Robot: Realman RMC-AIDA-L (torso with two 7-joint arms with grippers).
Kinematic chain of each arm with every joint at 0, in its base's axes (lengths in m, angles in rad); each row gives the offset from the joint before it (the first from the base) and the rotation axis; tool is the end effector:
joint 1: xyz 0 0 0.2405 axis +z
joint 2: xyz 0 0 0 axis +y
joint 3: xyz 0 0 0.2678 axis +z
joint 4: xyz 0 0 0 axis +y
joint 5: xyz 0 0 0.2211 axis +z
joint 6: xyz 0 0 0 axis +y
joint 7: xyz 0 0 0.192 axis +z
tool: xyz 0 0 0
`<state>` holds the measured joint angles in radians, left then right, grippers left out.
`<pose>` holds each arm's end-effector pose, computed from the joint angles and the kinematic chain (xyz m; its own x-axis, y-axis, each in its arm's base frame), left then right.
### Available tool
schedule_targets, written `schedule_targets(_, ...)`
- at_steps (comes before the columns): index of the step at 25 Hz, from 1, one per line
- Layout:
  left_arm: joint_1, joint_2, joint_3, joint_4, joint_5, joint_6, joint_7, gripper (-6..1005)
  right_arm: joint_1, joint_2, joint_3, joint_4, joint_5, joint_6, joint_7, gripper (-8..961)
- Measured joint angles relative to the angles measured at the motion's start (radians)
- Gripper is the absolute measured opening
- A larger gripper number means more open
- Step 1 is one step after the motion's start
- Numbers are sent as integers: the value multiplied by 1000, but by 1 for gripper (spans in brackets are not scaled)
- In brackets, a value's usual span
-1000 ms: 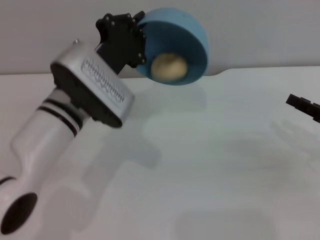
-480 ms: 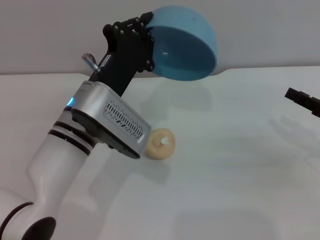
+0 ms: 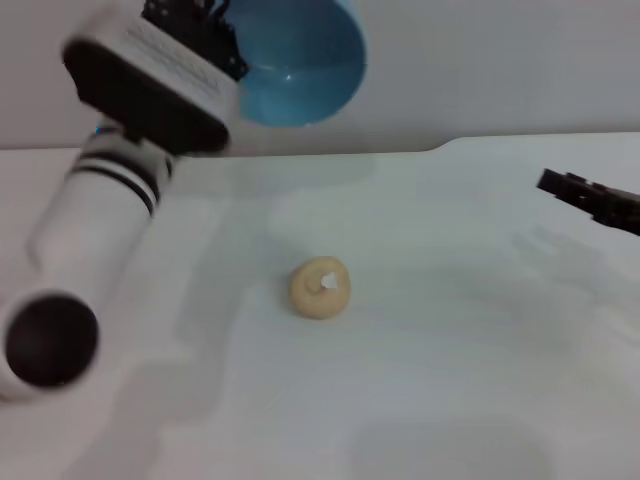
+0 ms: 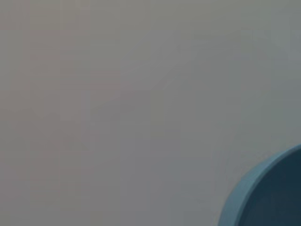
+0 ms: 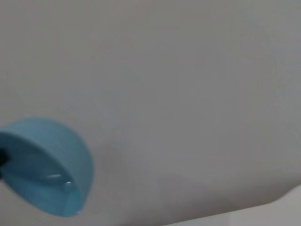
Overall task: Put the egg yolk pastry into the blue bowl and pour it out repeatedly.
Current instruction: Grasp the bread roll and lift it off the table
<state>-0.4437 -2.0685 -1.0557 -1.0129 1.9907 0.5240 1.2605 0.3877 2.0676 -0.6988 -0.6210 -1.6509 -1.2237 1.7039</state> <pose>-0.1585 0.4598 -0.0535 0.9734 -0.1691 0.1543 0.1240 -0.1772 -0.9763 0.3259 0.3895 0.0003 0.3235 -0.5071 -0.7989 -0.9088 -0.4017 -0.1129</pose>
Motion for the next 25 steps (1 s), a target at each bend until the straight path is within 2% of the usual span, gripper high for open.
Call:
schedule_targets(7,7,4,-331,-86,-157,-517,1,-2,65,0,-103,1,-20,24,-1,490)
schedule_targets(8,7,5,-413,-91,-164,-636,-12,-2,79,-1,-143,-1,-20,51,-1,490)
schedule_targets(9,7,5,-413,-91,-164,-636,-12,-2,79,-1,-143,-1,-20,51,-1,490)
schedule_targets(12,1,11,-573,-90,-131,-842,-87,-2,95,-1,-194,-4,-21,91,-1,490)
schedule_targets(15,-23,16,-744,-82,8,-1051,-231,-1,110,-1,-236,-5,-21,125,-1,491)
schedule_targets(16,-53,19,-868,-87,181,-1203,-361,-1,122,-2,-262,-6,-24,152,-1,491)
schedule_targets(17,-53,19,-868,-87,181,-1203,-361,-1,129,-3,-271,-6,-31,164,-1,491)
schedule_targets(18,-68,19,-919,-95,274,-1272,-418,-1,129,-3,-271,-6,-31,164,-1,491)
schedule_targets(19,-68,19,-919,-95,274,-1272,-418,-1,137,-3,-280,-5,-37,173,-1,491)
schedule_targets(20,-99,20,-1002,-113,441,-1415,-515,-1,156,-3,-296,-5,-63,194,-1,491)
schedule_targets(25,-131,22,-1073,-128,565,-1616,-573,-2,209,-1,-347,6,-123,261,14,491)
